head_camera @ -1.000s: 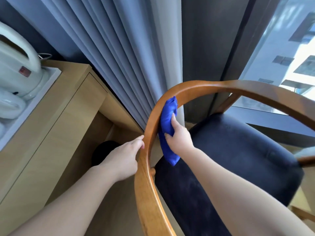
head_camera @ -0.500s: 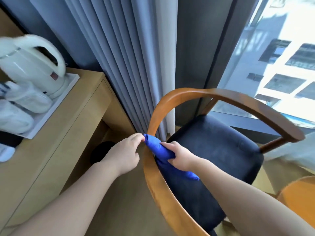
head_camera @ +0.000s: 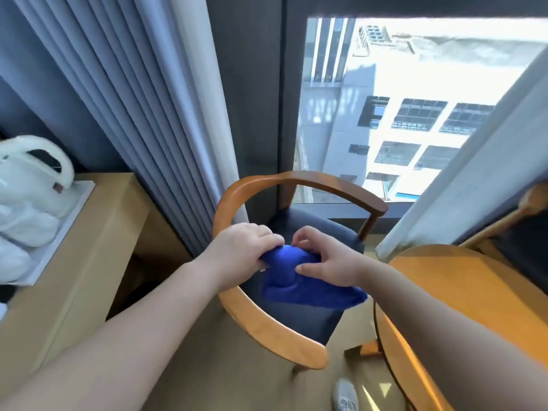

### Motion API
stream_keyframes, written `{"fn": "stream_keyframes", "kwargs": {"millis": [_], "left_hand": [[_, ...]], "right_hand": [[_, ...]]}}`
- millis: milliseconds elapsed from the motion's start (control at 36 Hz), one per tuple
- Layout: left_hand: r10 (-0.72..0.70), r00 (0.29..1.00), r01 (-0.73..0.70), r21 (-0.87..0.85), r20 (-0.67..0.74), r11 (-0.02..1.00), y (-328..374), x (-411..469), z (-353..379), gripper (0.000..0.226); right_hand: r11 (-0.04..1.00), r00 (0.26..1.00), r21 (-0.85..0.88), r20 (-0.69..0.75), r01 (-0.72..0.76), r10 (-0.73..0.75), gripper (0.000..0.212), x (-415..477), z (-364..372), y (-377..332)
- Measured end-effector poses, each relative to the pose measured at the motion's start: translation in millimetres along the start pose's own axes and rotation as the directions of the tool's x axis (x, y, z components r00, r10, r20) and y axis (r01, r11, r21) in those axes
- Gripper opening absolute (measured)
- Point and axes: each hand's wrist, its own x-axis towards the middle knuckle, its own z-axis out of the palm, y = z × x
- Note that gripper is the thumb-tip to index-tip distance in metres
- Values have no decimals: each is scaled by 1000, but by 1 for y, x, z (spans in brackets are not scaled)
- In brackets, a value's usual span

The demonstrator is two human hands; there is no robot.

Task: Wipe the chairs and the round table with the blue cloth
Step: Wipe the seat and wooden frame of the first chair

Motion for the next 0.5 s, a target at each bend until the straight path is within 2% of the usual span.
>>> {"fn": "stream_keyframes", "kwargs": {"millis": [83,194,333,444,500], "left_hand": [[-2,999,6,-114,38,993,24,10,-10,36],[60,998,-56,-173,16,983,68,24,-18,28],[78,997,-74,-177,11,981,128,43,-21,15],[56,997,-43,-193,62,980,180,56,-14,7],[49,996,-35,-187,73,982,210,62,-8,8]], "right_hand": [[995,999,-96,-49,-9,4,32,-36,-11,2],[994,986,-105,-167,3,-20,38,-95,-14,14],[981,909,-194,-410,0,-81,57,-180,-6,51],[927,883,-368,-456,-70,-114,82,-243,3,88],[913,870,-399,-476,-88,-124,89,-266,6,102]]}}
